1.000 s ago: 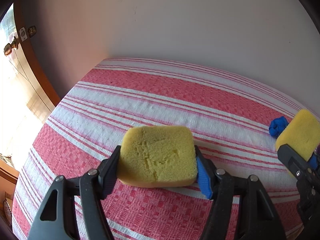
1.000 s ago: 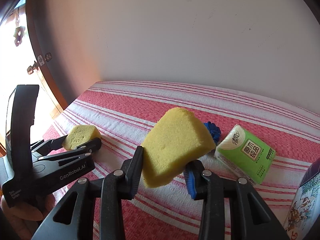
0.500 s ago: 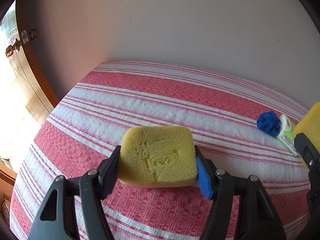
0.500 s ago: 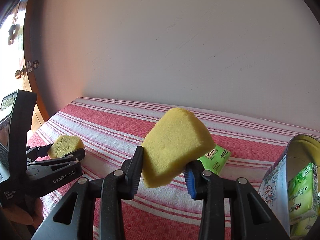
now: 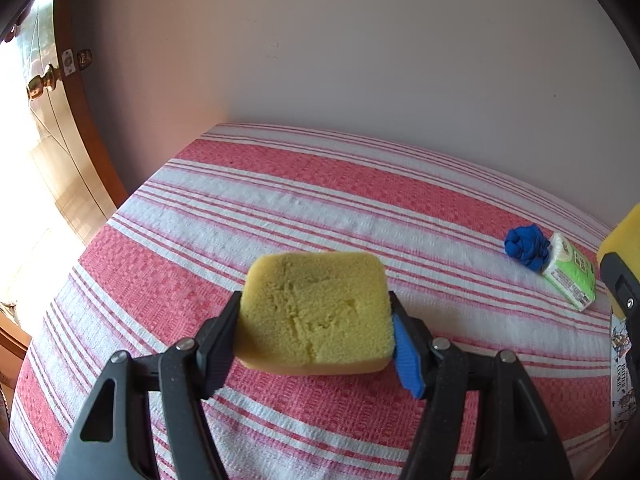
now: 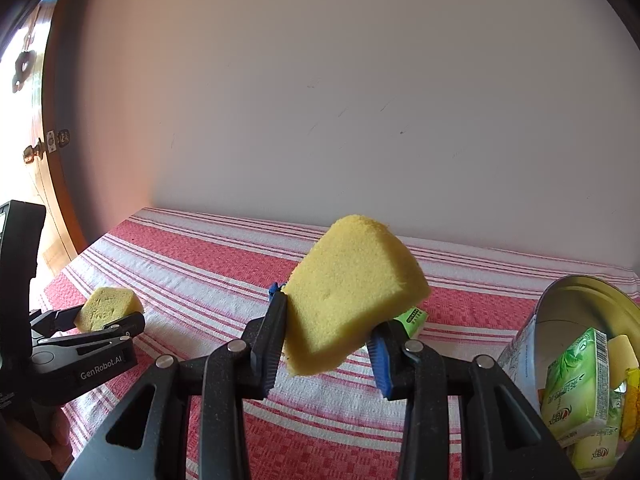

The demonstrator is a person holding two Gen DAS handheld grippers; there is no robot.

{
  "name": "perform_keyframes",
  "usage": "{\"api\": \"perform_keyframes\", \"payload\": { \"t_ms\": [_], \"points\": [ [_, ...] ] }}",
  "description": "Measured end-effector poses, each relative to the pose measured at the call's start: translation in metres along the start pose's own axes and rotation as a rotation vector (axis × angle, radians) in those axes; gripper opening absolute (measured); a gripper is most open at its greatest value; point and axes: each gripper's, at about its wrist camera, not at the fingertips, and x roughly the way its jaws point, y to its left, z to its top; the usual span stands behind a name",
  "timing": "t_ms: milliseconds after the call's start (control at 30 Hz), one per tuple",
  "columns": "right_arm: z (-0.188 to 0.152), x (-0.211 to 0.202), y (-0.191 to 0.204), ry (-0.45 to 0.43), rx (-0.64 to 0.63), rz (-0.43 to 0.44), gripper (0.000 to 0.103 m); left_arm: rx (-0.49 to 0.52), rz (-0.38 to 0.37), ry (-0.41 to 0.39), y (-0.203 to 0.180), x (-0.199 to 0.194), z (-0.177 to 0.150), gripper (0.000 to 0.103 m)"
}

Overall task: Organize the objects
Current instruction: 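Lift both yellow sponges and carry them toward the silver tin, then hold both yellow sponges over the silver tin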

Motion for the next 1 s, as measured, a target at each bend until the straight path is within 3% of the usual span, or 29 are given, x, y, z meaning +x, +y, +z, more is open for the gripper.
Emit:
{"api": "perform_keyframes", "payload": {
  "t_ms": [633, 1000],
  "points": [
    [0.006, -0.031, -0.023, -0.056, 0.055, -0.005, 0.04, 0.015, 0.045, -0.065, -0.002, -0.013, 0.001, 0.067],
    [0.007, -0.061, -0.052, -0.102, 0.088, -0.082, 0.04, 0.058, -0.056, -0.21, -0.034, -0.052, -0.012, 0.067]
  ]
}}
